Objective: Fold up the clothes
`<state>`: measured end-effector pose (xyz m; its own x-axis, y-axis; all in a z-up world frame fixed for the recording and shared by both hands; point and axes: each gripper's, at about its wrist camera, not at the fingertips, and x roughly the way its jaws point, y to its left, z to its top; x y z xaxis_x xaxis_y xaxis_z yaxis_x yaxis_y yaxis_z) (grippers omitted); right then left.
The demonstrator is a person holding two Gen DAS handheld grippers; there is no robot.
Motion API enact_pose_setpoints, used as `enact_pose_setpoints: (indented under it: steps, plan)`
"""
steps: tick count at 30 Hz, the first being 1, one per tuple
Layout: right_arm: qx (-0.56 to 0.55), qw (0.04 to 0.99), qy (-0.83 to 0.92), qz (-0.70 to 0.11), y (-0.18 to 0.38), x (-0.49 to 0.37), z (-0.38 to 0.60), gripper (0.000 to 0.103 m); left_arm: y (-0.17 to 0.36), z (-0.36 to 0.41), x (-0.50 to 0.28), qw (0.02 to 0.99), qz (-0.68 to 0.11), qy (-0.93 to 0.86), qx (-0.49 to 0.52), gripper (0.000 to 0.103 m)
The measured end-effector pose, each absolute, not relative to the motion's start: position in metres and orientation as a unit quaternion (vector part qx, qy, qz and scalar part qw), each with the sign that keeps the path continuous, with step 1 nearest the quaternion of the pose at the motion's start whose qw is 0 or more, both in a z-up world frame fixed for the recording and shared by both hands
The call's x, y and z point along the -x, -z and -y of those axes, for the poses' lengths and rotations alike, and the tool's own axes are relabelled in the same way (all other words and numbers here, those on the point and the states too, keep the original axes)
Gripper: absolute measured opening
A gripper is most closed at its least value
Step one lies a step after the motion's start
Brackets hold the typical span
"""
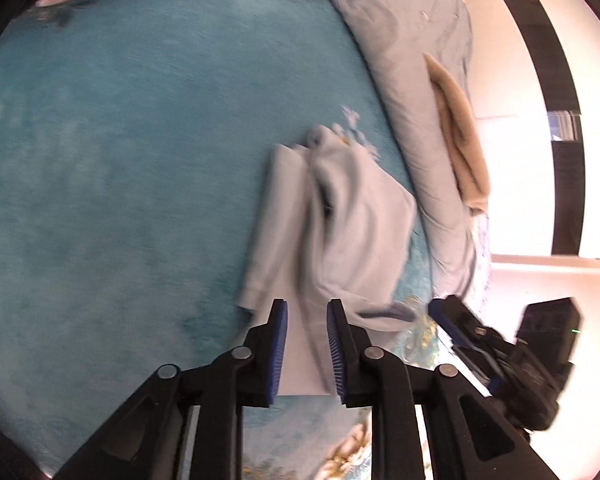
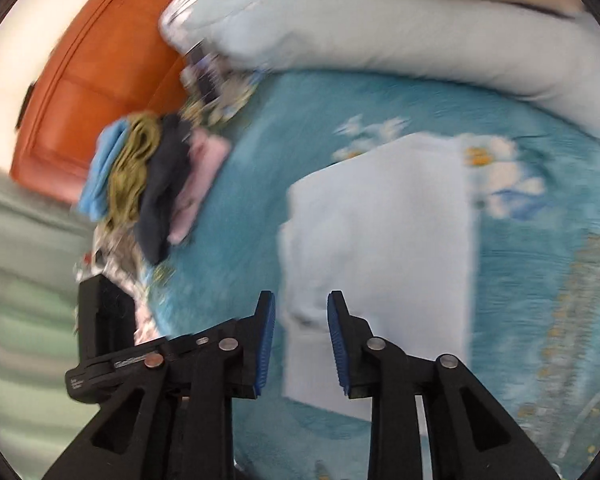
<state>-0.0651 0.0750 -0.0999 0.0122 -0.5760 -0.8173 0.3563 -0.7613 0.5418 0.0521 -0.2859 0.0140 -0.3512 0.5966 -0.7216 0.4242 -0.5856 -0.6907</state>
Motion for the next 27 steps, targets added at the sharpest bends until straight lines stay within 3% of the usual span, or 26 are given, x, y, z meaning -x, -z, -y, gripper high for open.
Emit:
enact_pose_setpoints:
  steps: [2, 14, 18, 27]
  plan:
    - [-0.643, 0.297, 0.699, 0.096, 0.111, 0.069, -0.098, 0.028, -0.021, 0.28, -0.045, 0.082, 0.447, -0.682, 0.573, 0.029]
    - [-0.673, 0.296, 0.659, 0.158, 0.15, 0.05, -0.103, 0.028, -0.012, 0.269, -0.047, 0.07, 0.506, -0.627, 0.589, 0.042]
    - [-0.675, 0.329, 0.652, 0.108, 0.149, 0.041, -0.087, 0.028, -0.003, 0.263, -0.043, 0.072, 0.539, -0.599, 0.588, 0.048]
    - [-0.69, 0.358, 0.626, 0.049, 0.163, 0.018, -0.07, 0.028, 0.009, 0.265, -0.066, 0.079, 0.583, -0.551, 0.592, 0.051]
